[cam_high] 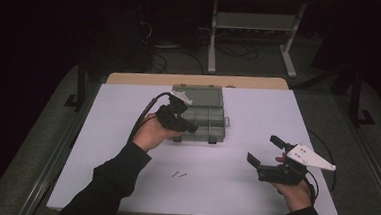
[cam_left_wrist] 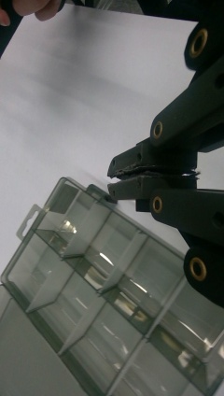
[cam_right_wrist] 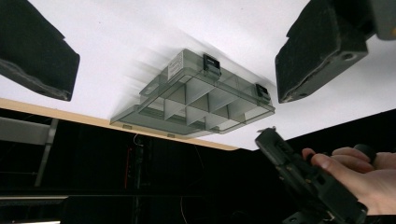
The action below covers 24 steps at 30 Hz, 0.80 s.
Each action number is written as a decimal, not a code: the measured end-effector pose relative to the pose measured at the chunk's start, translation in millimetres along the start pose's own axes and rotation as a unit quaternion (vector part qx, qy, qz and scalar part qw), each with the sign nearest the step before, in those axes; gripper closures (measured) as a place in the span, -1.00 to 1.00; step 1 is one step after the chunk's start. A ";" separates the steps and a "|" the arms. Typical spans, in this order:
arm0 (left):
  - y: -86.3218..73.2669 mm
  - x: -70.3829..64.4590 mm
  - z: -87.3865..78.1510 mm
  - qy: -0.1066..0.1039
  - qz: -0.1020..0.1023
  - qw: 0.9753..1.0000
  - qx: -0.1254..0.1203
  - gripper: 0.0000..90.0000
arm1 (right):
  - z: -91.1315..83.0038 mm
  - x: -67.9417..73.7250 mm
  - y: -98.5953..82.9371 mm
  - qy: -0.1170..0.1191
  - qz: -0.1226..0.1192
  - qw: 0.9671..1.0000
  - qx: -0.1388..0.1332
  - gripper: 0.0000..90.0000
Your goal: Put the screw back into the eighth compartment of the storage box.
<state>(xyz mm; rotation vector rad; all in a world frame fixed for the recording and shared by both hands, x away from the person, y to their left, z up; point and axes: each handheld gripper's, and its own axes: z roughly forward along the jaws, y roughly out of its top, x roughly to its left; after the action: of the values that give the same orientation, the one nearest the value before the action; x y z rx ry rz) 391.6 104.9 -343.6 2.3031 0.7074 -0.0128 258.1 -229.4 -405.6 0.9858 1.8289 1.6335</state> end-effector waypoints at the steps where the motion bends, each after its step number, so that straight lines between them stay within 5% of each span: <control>1: 0.0 0.0 0.0 0.000 0.000 1.000 0.000 0.96 | 0.0 0.0 0.0 0.000 0.000 1.000 0.000 -1.00; 24: 39.8 9.5 43.9 0.001 0.008 1.000 -0.023 0.96 | -0.1 0.2 -0.1 0.001 0.001 1.000 0.001 -1.00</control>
<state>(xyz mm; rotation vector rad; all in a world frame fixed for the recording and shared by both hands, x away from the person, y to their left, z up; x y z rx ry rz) 427.5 57.7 -352.8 2.2656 0.6839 0.0140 257.9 -229.3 -405.7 0.9873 1.8325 1.6335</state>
